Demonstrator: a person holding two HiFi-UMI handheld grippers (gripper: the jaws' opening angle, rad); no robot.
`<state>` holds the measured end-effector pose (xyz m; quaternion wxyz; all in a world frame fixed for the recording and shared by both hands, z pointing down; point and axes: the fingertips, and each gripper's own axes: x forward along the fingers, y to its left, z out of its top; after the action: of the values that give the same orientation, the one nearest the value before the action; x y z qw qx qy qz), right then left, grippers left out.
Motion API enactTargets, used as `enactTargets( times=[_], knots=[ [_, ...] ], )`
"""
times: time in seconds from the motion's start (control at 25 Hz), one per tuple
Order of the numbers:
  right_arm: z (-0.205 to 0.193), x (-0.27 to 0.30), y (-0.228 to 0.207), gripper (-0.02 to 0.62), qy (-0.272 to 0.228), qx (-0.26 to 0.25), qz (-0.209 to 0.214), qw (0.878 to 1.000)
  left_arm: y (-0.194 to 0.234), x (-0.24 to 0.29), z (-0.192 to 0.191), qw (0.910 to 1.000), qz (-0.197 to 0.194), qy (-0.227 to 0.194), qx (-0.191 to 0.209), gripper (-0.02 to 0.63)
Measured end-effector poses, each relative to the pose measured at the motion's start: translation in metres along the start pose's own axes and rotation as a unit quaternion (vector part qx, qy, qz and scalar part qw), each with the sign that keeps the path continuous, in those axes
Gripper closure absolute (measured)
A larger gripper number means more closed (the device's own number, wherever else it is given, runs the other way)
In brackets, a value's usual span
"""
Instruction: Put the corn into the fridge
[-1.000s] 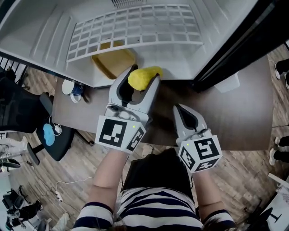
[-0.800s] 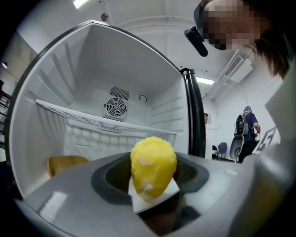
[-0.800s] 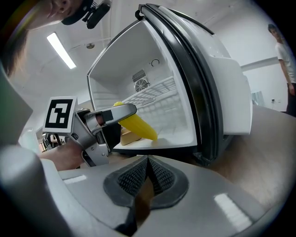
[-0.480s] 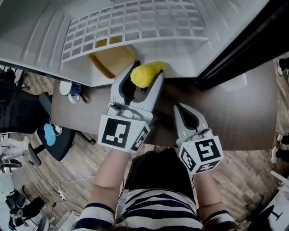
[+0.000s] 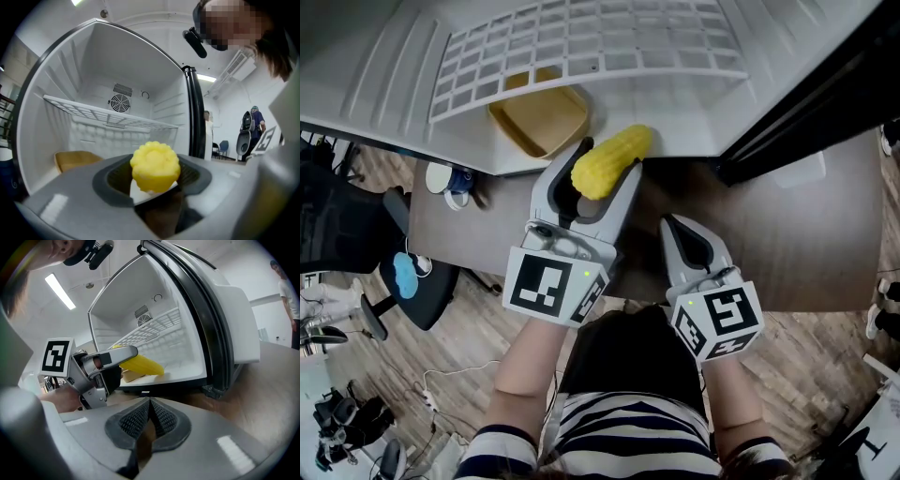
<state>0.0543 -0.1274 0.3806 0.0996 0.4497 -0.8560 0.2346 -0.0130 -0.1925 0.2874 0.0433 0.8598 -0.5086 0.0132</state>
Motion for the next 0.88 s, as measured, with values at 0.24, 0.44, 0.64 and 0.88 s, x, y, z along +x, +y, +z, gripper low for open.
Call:
enactTargets(
  times=[0.24, 0.44, 0.64, 0.88],
  knots=[
    [-0.003, 0.002, 0.0, 0.604, 0.003, 0.0, 0.001, 1.0, 0.002, -0.008, -0.013, 0.9999, 0.005, 0.016, -0.003, 0.606],
    [-0.004, 0.004, 0.0, 0.604, 0.005, 0.001, 0.004, 1.0, 0.004, -0.012, -0.023, 0.9995, 0.009, 0.028, -0.009, 0.606],
    [-0.006, 0.006, -0.003, 0.604, 0.006, 0.0, 0.003, 1.0, 0.004, -0.011, -0.032, 0.9992, 0.011, 0.037, -0.012, 0.606],
    [-0.006, 0.009, -0.005, 0.604, 0.007, 0.0, 0.003, 1.0, 0.006, -0.002, -0.04, 0.9982, 0.012, 0.055, -0.018, 0.606]
  ],
)
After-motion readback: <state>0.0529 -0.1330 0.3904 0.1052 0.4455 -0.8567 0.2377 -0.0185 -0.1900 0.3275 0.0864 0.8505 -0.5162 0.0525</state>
